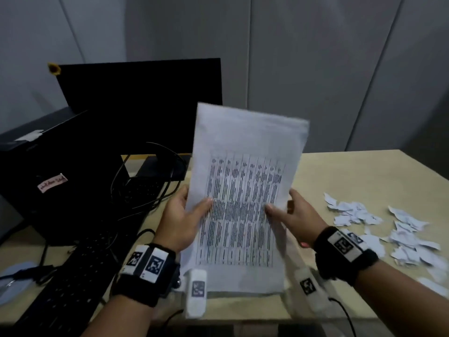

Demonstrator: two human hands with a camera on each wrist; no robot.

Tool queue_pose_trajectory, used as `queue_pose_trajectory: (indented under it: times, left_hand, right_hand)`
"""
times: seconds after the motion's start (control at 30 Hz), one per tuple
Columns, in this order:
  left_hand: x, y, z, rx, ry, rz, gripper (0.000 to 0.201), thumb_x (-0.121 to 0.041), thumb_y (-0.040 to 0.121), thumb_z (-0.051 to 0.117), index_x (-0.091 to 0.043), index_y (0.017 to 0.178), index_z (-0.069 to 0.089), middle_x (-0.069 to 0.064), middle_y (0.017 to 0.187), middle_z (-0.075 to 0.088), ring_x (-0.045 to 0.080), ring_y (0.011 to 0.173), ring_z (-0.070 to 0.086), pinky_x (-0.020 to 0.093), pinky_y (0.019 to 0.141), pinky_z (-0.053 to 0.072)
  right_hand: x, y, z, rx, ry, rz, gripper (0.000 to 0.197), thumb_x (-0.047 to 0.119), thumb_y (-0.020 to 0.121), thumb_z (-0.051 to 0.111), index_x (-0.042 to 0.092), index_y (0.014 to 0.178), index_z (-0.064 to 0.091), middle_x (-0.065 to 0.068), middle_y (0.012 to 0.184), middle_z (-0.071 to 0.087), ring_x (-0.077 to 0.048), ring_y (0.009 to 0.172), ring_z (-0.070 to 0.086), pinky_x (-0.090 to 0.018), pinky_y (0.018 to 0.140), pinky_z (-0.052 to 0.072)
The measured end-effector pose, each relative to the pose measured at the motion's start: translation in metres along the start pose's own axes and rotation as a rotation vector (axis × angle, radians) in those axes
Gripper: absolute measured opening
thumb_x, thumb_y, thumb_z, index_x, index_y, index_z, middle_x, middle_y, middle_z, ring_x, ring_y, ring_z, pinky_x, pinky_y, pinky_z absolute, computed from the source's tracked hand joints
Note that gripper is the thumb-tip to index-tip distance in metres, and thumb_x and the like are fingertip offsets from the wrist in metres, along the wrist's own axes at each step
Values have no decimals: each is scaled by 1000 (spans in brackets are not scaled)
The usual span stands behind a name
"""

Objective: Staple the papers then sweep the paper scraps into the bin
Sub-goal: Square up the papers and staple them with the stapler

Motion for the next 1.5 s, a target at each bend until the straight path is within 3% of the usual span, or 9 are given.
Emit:
queue_pose_trajectory:
  times: [0.13, 0.27, 0.37, 0.5, 0.73, 1.0, 1.13, 1.3, 1.5]
  left_hand:
    - [-36, -4, -4, -2, -71, 138, 26, -8, 91, 65, -24, 111, 63, 0, 105, 75, 11, 99, 73, 27, 83, 57]
    - [-75, -3, -12, -108, -78, 319, 23, -12, 95, 60, -16, 118, 59, -12, 100, 70, -9, 87, 68, 10, 72, 51]
    - [-84, -6, -14, -121, 32, 420, 29, -16, 98, 53, -31, 123, 51, -39, 107, 66, -22, 104, 57, 5, 86, 46]
    - [-40, -10, -18, -147, 65, 306, 31, -39, 98, 51, -30, 127, 57, -18, 118, 69, -2, 116, 61, 35, 106, 47]
    - [-62, 2, -26, -235, 21, 405, 25, -29, 104, 43, -8, 111, 55, -1, 88, 67, -5, 77, 67, 14, 67, 52]
    - [-115, 13, -23, -281, 61, 620, 30, -19, 106, 42, -25, 76, 43, -14, 58, 41, -2, 49, 35, 8, 50, 30]
    - [-112, 12, -28, -347, 49, 639, 32, -26, 105, 43, -22, 73, 40, 1, 62, 34, 3, 53, 30, 16, 51, 29]
    - [-108, 8, -27, -370, -3, 570, 28, -18, 104, 44, -15, 77, 49, 1, 65, 48, 0, 56, 44, 14, 54, 40]
    - [-115, 5, -23, -364, -35, 545, 32, -11, 103, 46, -20, 72, 48, -18, 52, 49, -3, 45, 41, 7, 47, 34]
  right_hand:
    - [45, 0, -6, -54, 422, -153, 17, 8, 91, 69, 13, 107, 70, -9, 108, 78, -29, 99, 73, -53, 97, 54]
    - [93, -7, -21, -41, 552, -300, 26, 11, 85, 71, 3, 110, 69, -24, 116, 73, -42, 109, 69, -54, 96, 55]
    - [91, -9, -15, 16, 512, -318, 34, 13, 83, 74, 1, 114, 67, -22, 118, 73, -40, 109, 70, -50, 94, 57]
    - [52, -2, 2, 29, 457, -215, 43, 29, 71, 86, 6, 105, 73, -8, 100, 80, -29, 97, 75, -47, 92, 59]
    - [48, 6, 7, 41, 412, -188, 19, 2, 95, 62, 2, 111, 71, -22, 114, 75, -38, 106, 72, -50, 92, 59]
    - [50, 5, 1, 134, 287, -162, 24, 7, 97, 61, 4, 119, 68, -9, 113, 77, -24, 105, 73, -33, 89, 60]
    - [50, 20, -43, 27, 110, -147, 17, 28, 99, 60, 17, 112, 64, -10, 99, 74, -27, 89, 70, -46, 82, 56]
    - [-25, 52, -68, 2, -876, 240, 68, 62, 86, 63, 9, 128, 58, -17, 121, 69, -33, 110, 67, -34, 86, 49]
    - [-67, 49, -27, 136, -1068, 381, 34, 42, 91, 58, 11, 105, 60, -11, 111, 70, -29, 101, 66, -28, 76, 48]
Point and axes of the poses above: each hand's wrist, its own y-axis towards the middle knuckle, its own z-axis out of the palm, x = y × z, the point moved 9 cm from there along y, towards the middle knuckle
